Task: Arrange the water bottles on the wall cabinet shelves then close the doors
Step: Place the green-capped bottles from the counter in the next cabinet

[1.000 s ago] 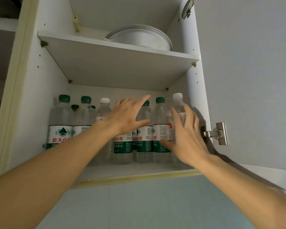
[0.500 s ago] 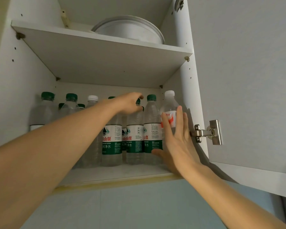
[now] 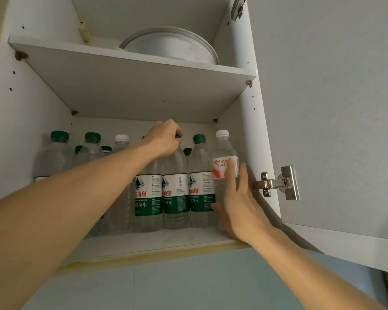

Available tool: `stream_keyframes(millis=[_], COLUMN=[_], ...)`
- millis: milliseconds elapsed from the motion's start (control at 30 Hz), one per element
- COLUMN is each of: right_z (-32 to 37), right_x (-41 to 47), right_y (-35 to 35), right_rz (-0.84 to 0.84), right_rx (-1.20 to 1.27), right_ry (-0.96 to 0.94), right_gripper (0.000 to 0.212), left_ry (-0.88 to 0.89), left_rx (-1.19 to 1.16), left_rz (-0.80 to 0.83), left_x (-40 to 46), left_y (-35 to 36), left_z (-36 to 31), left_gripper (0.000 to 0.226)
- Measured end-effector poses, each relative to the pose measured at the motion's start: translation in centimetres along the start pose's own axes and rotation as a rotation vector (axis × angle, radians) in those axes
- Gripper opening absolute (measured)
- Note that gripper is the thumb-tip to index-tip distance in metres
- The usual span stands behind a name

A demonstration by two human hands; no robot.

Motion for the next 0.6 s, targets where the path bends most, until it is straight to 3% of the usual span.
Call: stream_keyframes(millis=[300,600], right_z=[0.0,2.2], right_x=[-0.3,-1.3], right_y=[-0.3,-2.3], right_rz=[0.020,-0.124], right_rx=[0.081,-0.051], right_ry=[0.047,-0.070], right_gripper=[0.123,0.107], left_ry=[0.048,0.342], left_rx=[0.047,0.278], left_rz=[0.054,0.317], left_x=[0.0,-2.2], left_y=[0.8,3.3], left_z=[-0.3,-3.6], left_gripper=[0.036,0.126])
Point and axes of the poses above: each hand's wrist, its own x-axis towards the middle knuckle, its own y-axis out of the palm, z = x × y, the point moved 7 cm from there along x, towards the middle knuckle, and after that the axes turned 2 degrees about y, right-handed, at the moved point
